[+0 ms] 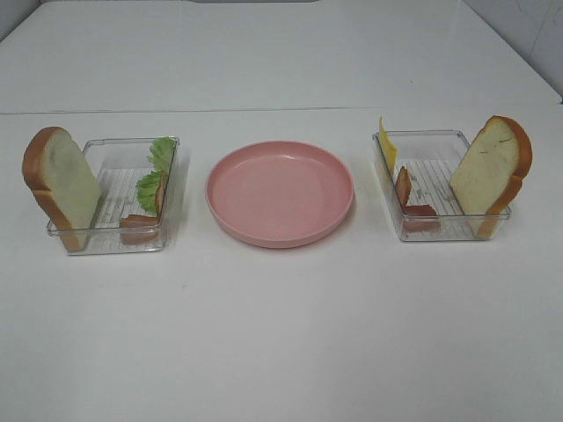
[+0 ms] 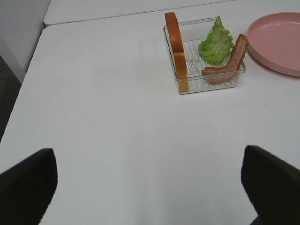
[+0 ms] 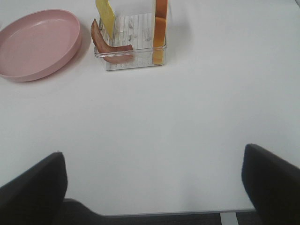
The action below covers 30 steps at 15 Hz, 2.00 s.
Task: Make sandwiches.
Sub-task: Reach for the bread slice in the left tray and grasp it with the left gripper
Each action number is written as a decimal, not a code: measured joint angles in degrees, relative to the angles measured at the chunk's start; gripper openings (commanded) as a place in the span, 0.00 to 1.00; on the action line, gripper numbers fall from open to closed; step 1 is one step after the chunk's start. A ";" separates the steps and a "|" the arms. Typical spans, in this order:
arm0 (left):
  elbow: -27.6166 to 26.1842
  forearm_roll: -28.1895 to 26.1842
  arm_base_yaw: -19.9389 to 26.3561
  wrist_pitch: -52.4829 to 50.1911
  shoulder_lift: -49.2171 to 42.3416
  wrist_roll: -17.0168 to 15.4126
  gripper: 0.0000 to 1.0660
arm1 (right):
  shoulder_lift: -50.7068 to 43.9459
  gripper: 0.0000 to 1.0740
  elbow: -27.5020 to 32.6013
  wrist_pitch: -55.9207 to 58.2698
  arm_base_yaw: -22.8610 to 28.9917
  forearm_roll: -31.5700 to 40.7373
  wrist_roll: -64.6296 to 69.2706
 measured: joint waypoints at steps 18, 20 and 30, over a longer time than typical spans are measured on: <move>-19.60 5.56 0.00 7.79 41.31 -2.12 0.95 | 0.00 0.89 0.00 0.00 0.00 0.00 0.00; -27.04 6.07 0.00 7.85 57.01 -2.18 0.95 | 0.00 0.89 0.00 0.00 0.00 0.00 0.00; -57.47 4.53 -5.39 7.85 99.64 -3.55 0.95 | 0.00 0.89 0.00 0.00 0.00 0.00 0.00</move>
